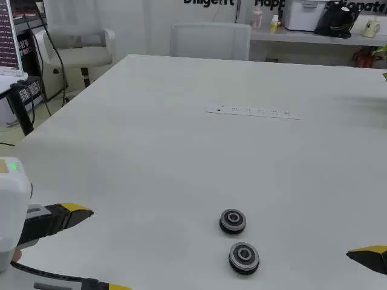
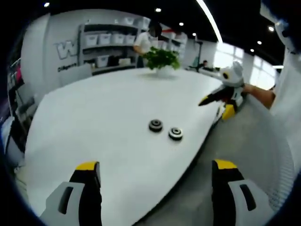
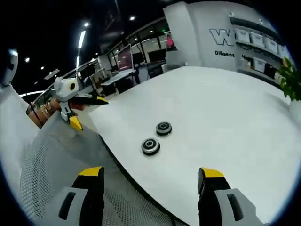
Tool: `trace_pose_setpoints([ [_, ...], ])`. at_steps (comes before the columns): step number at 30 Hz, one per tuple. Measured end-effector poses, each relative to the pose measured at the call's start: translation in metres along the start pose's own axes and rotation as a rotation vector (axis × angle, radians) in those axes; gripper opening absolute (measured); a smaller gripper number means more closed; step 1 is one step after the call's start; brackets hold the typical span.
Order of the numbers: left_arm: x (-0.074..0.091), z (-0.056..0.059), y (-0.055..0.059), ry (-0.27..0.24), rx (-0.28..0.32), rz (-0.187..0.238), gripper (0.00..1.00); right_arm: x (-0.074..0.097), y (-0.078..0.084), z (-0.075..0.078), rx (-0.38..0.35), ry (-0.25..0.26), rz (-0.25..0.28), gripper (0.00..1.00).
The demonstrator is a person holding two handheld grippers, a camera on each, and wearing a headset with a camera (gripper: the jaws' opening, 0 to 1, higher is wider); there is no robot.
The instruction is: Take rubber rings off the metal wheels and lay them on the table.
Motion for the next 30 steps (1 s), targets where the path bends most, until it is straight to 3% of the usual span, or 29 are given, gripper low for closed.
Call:
trace_pose_setpoints([
  [7,0.0030,0.0003,0.0010,-0.015,-0.001,0.000,0.99,-0.0021,-0.0004,-0.0035,0.005,-0.026,-0.006,0.80],
  [13,0.0016,0.0026,0.0025,-0.003,-0.007,-0.009,0.99,0.0005,-0.0037,-0.0007,-0.005,-0.002,0.021,0.80],
  [24,0.0029,-0.0001,-0.0010,-0.012,0.006,0.020,0.99,0.0009,-0.0037,-0.0004,-0.020,-0.006,0.026,0.81],
  [30,-0.0002,0.0049,0.0035,0.006,-0.027,-0.015,0.99,0.0048,-0.0062,0.0035,-0.029,0.020,0.057,0.81],
])
Point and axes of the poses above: the centre of the closed fingertips' face, and the gripper's own axes: x roughly backward along the fingers, z roughly to its right, y roughly out of its underside, the point moved 3 cm from there along x, roughly backward along the fingers, and after that the axes turned 5 degrees about -y, right-handed, at the moved point
